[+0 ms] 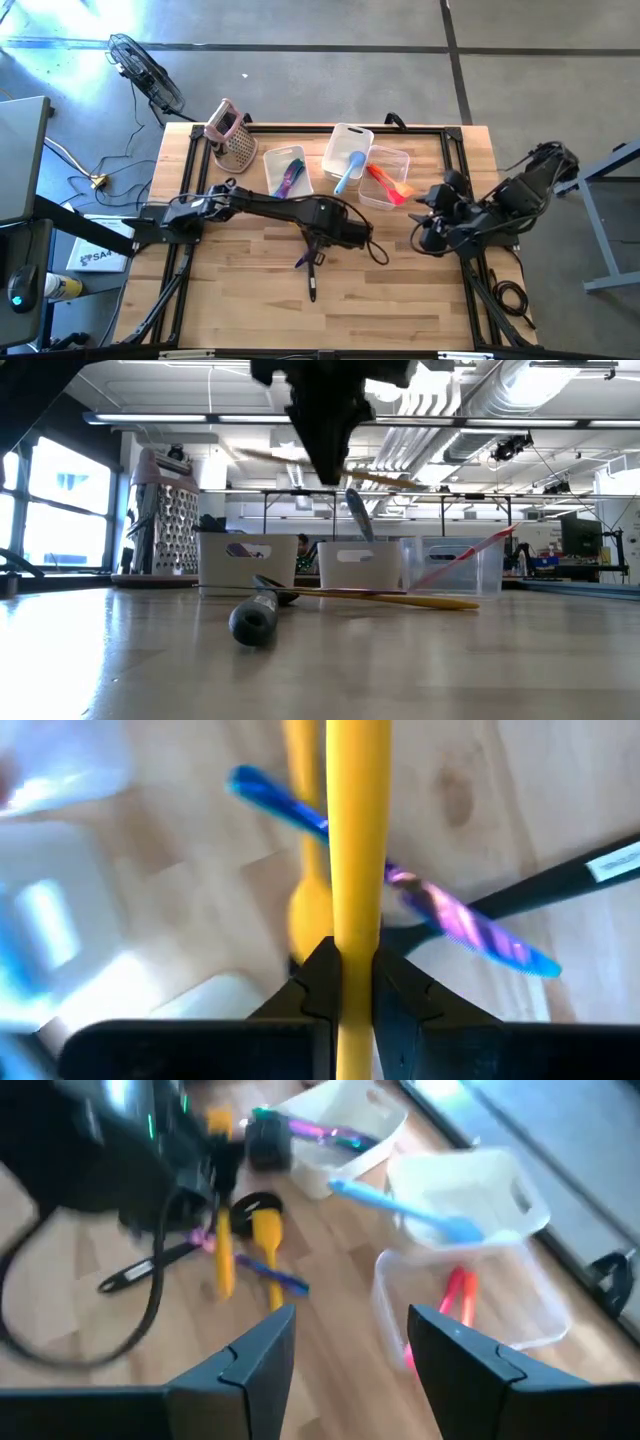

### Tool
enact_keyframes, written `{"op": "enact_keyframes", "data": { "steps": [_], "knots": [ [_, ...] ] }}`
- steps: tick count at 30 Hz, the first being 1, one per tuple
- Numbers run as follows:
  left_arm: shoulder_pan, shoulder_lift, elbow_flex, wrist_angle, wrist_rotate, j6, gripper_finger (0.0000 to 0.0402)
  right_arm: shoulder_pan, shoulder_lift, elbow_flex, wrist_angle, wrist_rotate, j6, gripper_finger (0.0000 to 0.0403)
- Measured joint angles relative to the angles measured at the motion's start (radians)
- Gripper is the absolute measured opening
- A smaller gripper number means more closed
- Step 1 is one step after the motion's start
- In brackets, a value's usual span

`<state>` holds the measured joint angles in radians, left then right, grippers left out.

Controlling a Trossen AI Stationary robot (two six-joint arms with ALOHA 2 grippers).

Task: Pick & Place Kitchen Items
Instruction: Put the yellow spatula into the transparent bin

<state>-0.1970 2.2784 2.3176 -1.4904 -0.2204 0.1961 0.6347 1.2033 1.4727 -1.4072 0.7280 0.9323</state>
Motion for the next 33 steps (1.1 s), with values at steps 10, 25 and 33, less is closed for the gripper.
{"op": "enact_keyframes", "data": {
  "steps": [10,25,33],
  "knots": [
    [0.000,-0.191,0.002,-0.068,-0.107,-0.134,0.0026,0.104,-0.065,0.000,-0.077,-0.090,0.141,0.0188],
    [-0.034,-0.484,0.003,0.440,-0.067,-0.151,0.0026,0.191,-0.030,0.000,0.070,0.481,0.011,0.0188],
    [-0.032,-0.475,-0.016,0.669,0.052,-0.084,0.0026,0.210,0.016,0.000,0.505,0.640,-0.446,0.0188]
  ]
}}
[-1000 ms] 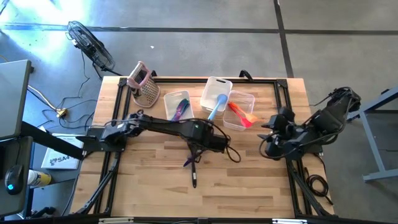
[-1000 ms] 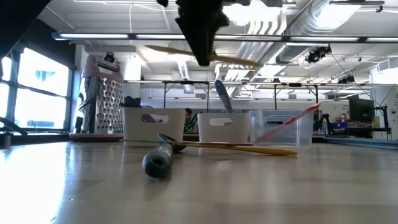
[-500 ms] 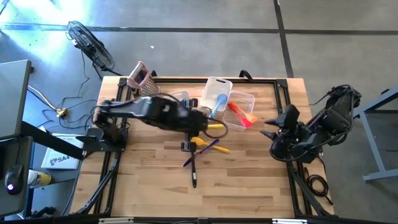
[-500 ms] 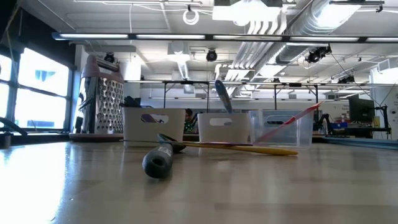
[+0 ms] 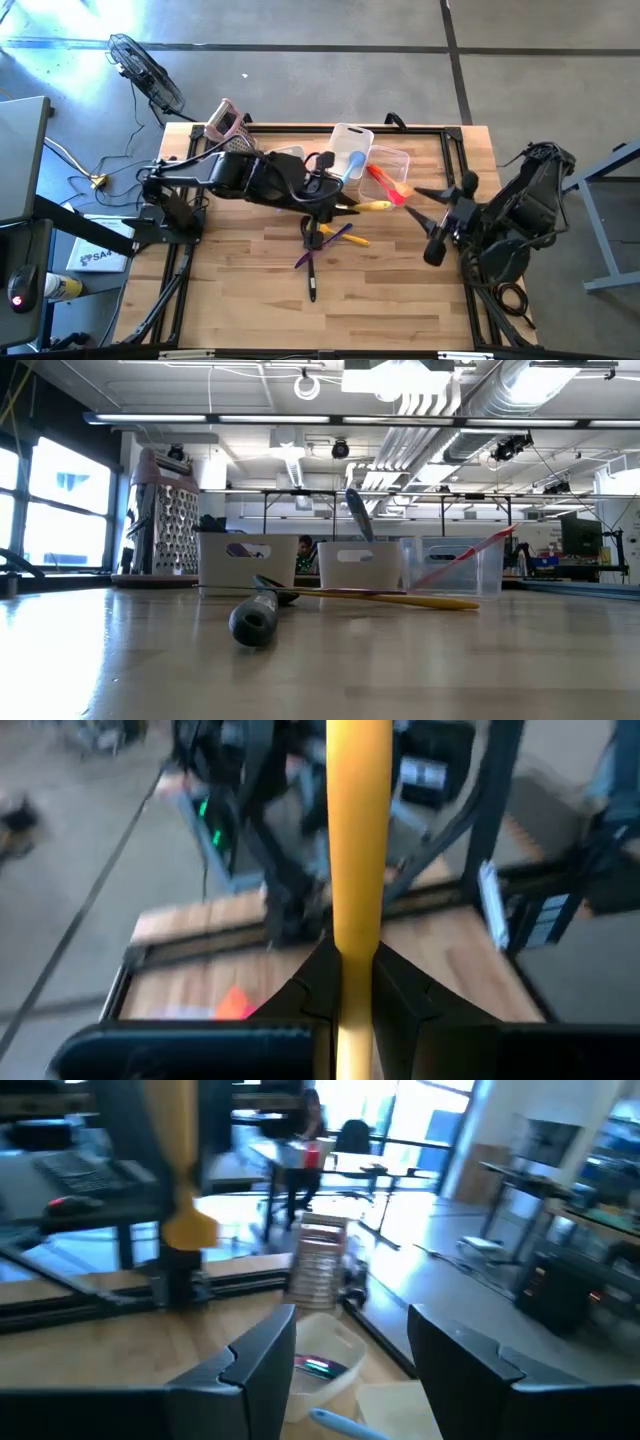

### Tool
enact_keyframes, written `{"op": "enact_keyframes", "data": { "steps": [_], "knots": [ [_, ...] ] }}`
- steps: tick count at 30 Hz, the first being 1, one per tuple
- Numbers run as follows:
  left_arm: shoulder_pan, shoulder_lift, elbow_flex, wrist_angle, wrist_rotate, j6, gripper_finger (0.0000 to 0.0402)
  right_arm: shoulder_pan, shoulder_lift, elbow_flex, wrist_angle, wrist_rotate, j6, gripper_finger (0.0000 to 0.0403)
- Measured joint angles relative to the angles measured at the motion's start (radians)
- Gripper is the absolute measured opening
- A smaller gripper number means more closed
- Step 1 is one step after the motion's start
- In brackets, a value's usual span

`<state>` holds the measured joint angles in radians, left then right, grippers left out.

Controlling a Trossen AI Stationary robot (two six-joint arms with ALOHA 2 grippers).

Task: Pick & Place Kitchen Items
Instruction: Put the yellow spatula into the transparent bin

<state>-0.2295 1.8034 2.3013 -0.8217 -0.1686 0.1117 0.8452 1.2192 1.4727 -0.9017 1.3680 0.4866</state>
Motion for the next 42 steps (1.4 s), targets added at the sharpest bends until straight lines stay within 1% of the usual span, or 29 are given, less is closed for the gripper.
{"op": "enact_keyframes", "data": {
  "steps": [2,7,10,13,15,19,23,25,30,35,38,42],
  "knots": [
    [0.000,0.000,-0.029,0.075,0.034,0.016,0.0026,0.000,0.004,0.000,0.113,-0.070,-0.122,0.0188],
    [0.000,0.002,-0.039,0.147,0.103,0.042,0.0026,0.000,0.007,0.000,0.384,-0.218,-0.343,0.0188],
    [0.000,0.013,-0.037,0.182,0.119,0.042,0.0026,0.000,0.007,0.000,0.501,-0.260,-0.447,0.0188],
    [0.000,0.025,-0.041,0.206,0.175,0.046,0.0026,-0.001,0.007,0.000,0.576,-0.283,-0.519,0.0188],
    [0.000,0.036,-0.037,0.253,0.208,0.046,0.0026,-0.003,0.006,0.000,0.610,-0.306,-0.562,0.0188],
    [0.000,0.050,-0.037,0.268,0.215,0.045,0.0026,-0.017,0.010,0.000,0.660,-0.355,-0.626,0.0188],
    [0.000,0.061,-0.041,0.268,0.233,0.045,0.0026,-0.016,0.010,0.000,0.667,-0.378,-0.633,0.0188],
    [0.001,0.066,-0.037,0.296,0.238,0.045,0.0026,-0.016,0.010,0.000,0.668,-0.381,-0.633,0.0188],
    [0.001,0.070,-0.037,0.303,0.260,0.041,0.0026,-0.016,0.010,0.000,0.670,-0.387,-0.644,0.0188],
    [0.001,0.070,-0.037,0.336,0.267,0.041,0.0026,-0.016,0.010,0.000,0.674,-0.462,-0.680,0.0188],
    [0.001,0.070,-0.037,0.362,0.295,0.040,0.0026,-0.016,0.011,0.000,0.675,-0.461,-0.701,0.0188],
    [0.001,0.069,-0.037,0.359,0.298,0.038,0.0026,-0.017,0.011,0.000,0.675,-0.462,-0.714,0.0188]
  ]
}}
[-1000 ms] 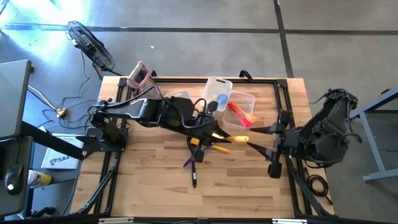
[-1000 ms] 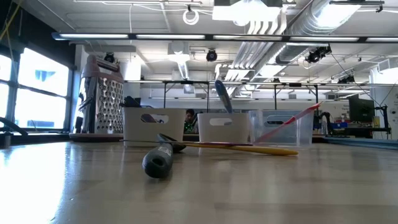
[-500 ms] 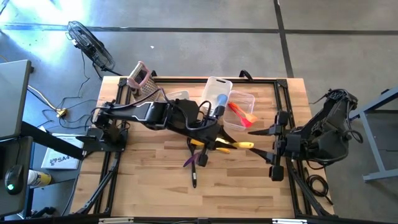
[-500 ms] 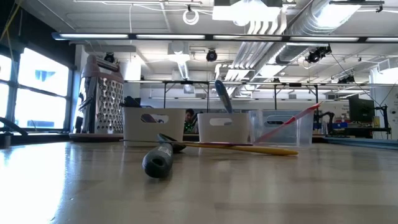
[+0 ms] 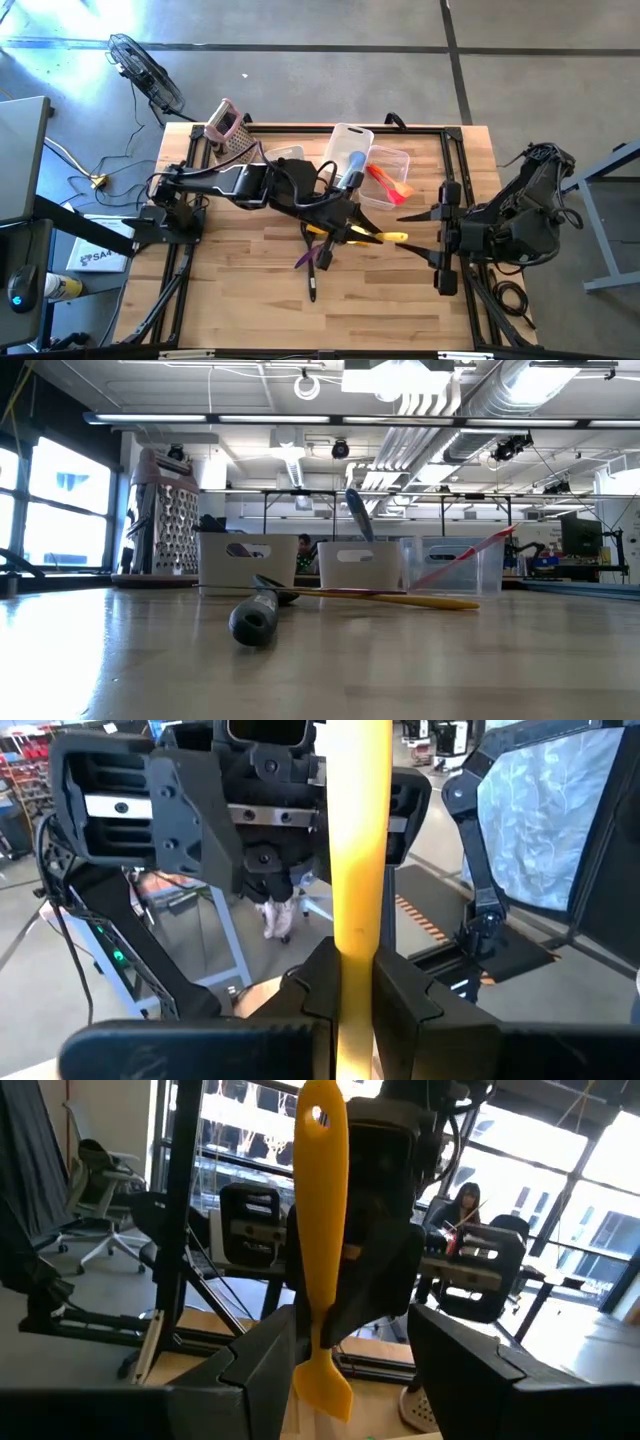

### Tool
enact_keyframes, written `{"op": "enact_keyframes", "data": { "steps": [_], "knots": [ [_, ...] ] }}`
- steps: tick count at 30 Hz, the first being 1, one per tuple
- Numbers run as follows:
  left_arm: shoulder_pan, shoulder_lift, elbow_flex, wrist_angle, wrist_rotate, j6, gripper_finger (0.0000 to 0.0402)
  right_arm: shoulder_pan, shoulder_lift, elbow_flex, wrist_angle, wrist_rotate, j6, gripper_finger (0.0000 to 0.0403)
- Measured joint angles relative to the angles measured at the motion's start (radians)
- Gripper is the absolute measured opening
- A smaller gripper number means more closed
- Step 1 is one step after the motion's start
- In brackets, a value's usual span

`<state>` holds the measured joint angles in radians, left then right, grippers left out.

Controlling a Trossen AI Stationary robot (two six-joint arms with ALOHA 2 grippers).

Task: Pick & Place Kitchen Items
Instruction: Put the yellow spatula into the transparent bin

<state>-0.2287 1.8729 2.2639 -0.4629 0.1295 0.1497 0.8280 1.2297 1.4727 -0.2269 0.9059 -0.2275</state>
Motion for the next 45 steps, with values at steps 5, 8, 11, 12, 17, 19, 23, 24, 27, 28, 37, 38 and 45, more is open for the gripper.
{"op": "enact_keyframes", "data": {
  "steps": [5,8,11,12,17,19,23,24,27,28,37,38,45],
  "knots": [
    [0.000,0.010,0.000,-0.003,0.003,-0.001,0.0026,0.000,0.003,0.000,0.038,-0.046,-0.066,0.0188],
    [0.000,0.014,-0.002,-0.005,0.018,-0.001,0.0026,0.000,0.003,0.000,0.071,-0.076,-0.118,0.0188],
    [0.006,0.022,0.000,0.007,0.022,0.000,0.0026,-0.006,0.004,0.000,0.082,-0.090,-0.145,0.0188],
    [0.007,0.024,0.000,0.004,0.027,-0.001,0.0026,-0.015,0.004,0.000,0.082,-0.109,-0.147,0.0188],
    [0.017,0.024,-0.002,0.007,0.038,-0.003,0.0026,-0.078,0.006,0.000,0.082,-0.247,-0.139,0.0188],
    [0.021,0.024,-0.002,0.006,0.040,-0.003,0.0026,-0.097,0.012,0.000,0.082,-0.257,-0.139,0.0188],
    [0.021,0.024,-0.002,0.005,0.043,-0.003,0.0026,-0.104,0.017,0.000,0.073,-0.275,-0.140,0.0188],
    [0.021,0.024,-0.002,0.005,0.044,-0.003,0.0026,-0.105,0.017,0.000,0.073,-0.288,-0.141,0.0188],
    [0.021,0.024,-0.002,0.001,0.044,-0.003,0.0026,-0.121,0.016,0.000,0.072,-0.297,-0.140,0.0188],
    [0.021,0.024,-0.002,0.001,0.044,-0.003,0.0026,-0.126,0.016,0.000,0.065,-0.297,-0.134,0.0187],
    [0.021,0.024,-0.002,-0.004,0.043,-0.007,0.0026,-0.169,0.016,0.000,-0.014,-0.319,-0.117,0.0076],
    [0.021,0.024,-0.002,-0.006,0.039,-0.012,0.0026,-0.176,0.016,0.000,-0.019,-0.328,-0.116,0.0053],
    [0.039,0.024,-0.001,-0.016,0.059,-0.045,0.0026,-0.209,0.014,0.000,-0.049,-0.399,-0.114,0.0027]
  ]
}}
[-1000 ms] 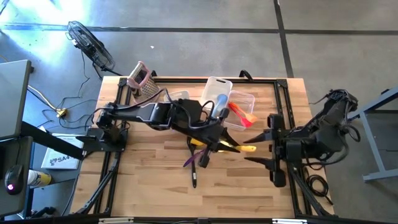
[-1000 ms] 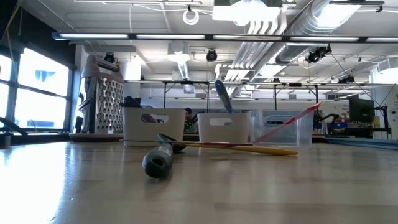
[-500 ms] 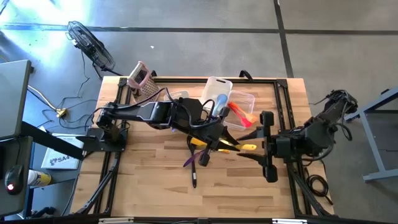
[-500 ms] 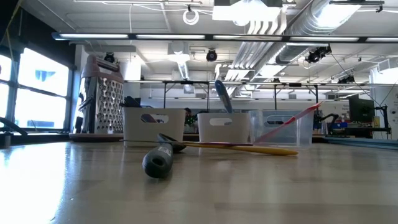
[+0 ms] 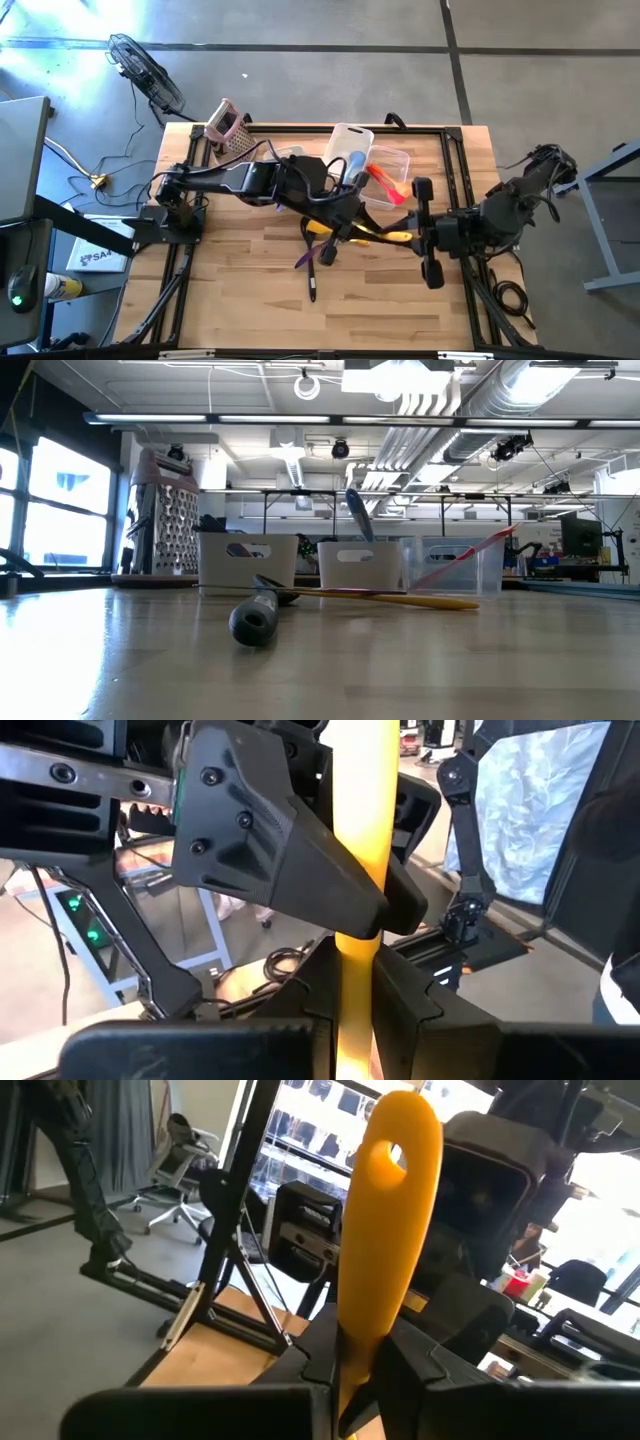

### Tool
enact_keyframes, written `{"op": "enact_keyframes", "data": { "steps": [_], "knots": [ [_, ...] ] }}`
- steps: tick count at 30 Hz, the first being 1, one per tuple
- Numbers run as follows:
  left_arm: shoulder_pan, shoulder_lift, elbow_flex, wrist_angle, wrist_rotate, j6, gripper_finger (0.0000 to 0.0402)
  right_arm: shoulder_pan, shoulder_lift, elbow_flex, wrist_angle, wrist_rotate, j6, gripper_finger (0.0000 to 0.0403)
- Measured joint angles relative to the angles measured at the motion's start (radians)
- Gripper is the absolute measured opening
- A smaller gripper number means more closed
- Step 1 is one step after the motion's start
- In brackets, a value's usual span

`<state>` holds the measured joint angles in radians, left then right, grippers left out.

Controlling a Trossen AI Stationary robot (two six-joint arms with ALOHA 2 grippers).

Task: Pick & Place Kitchen Items
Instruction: Put the yellow spatula into the transparent bin

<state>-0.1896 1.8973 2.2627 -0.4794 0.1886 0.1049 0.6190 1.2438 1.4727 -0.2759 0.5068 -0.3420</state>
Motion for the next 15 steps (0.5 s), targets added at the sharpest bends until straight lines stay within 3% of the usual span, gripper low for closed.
{"op": "enact_keyframes", "data": {
  "steps": [8,15],
  "knots": [
    [0.002,0.000,0.000,-0.006,0.015,-0.003,0.0032,-0.012,-0.003,0.001,-0.019,-0.021,-0.018,0.0027],
    [-0.001,0.000,0.000,-0.012,-0.141,-0.084,0.0138,-0.012,-0.021,0.000,-0.077,0.003,-0.003,0.0020]
  ]
}}
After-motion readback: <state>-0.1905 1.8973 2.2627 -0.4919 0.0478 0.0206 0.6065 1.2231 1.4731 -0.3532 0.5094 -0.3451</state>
